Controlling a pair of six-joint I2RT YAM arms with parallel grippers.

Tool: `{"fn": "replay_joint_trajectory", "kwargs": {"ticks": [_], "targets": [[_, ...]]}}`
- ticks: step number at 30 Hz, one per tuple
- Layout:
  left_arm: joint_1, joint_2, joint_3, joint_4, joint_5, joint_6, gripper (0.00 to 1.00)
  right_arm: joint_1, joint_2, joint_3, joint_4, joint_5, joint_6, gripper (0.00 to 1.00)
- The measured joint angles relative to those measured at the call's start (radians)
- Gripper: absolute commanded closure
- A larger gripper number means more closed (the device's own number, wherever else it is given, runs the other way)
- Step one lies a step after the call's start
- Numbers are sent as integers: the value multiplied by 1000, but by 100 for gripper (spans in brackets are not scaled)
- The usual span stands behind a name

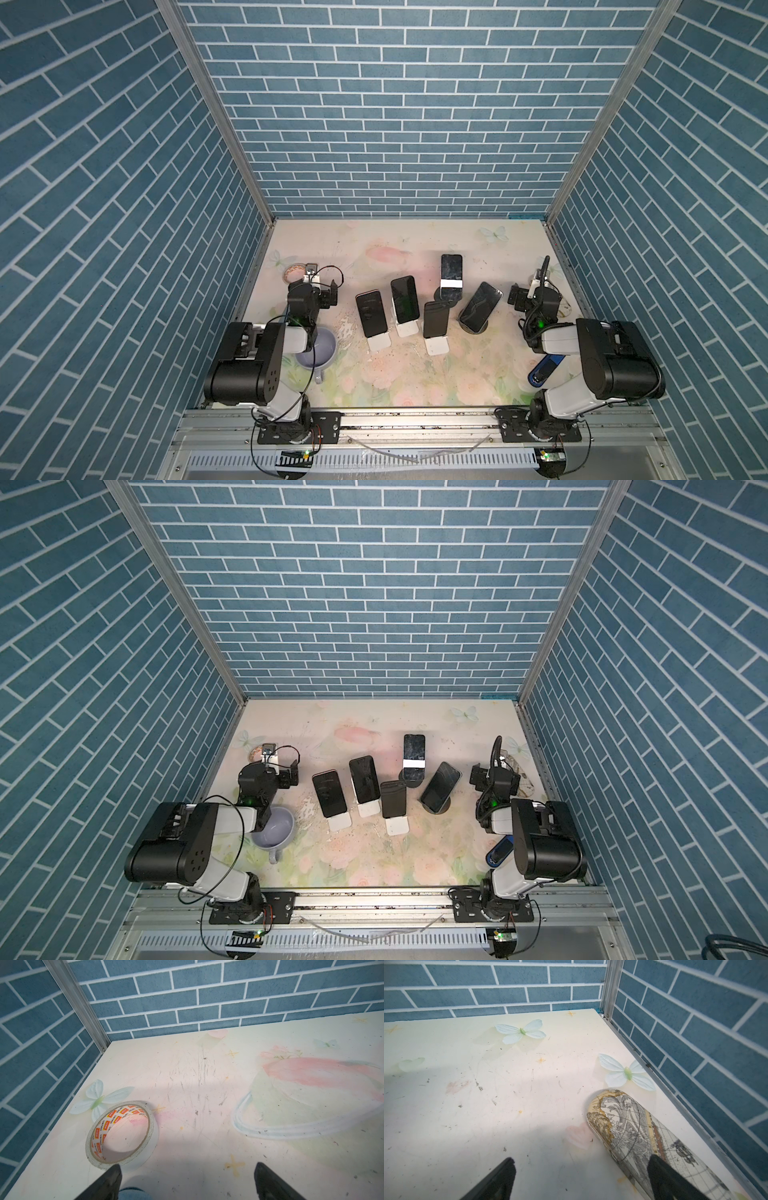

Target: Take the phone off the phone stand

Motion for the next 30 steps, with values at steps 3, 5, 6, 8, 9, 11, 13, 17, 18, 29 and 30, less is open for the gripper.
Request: {"fn": "replay_joint_trajectory", "kwargs": {"ticks": [3, 5, 6, 8, 9, 11, 13, 17, 18, 29, 30], "targets": [[0, 0, 0, 0, 0, 0, 0, 0, 0, 0, 0, 0, 0, 1], [0, 0, 0, 0, 0, 0, 0, 0, 0, 0, 0, 0, 0, 1], [0, 0, 0, 0, 0, 0, 0, 0, 0, 0, 0, 0, 0, 1], [0, 0, 0, 0, 0, 0, 0, 0, 0, 0, 0, 0, 0, 1], [0, 0, 0, 0, 0, 0, 0, 0, 0, 0, 0, 0, 0, 1], [0, 0, 0, 0, 0, 0, 0, 0, 0, 0, 0, 0, 0, 1], [0, 0, 0, 0, 0, 0, 0, 0, 0, 0, 0, 0, 0, 1], [0, 0, 0, 0, 0, 0, 0, 0, 0, 0, 0, -1, 0, 1], [0, 0, 0, 0, 0, 0, 0, 0, 0, 0, 0, -1, 0, 1], [0, -1, 0, 0, 0, 0, 0, 0, -3, 0, -8, 3, 0, 1], [0, -5, 0, -1, 0, 0, 0, 0, -10, 0, -16, 5, 0, 1]]}}
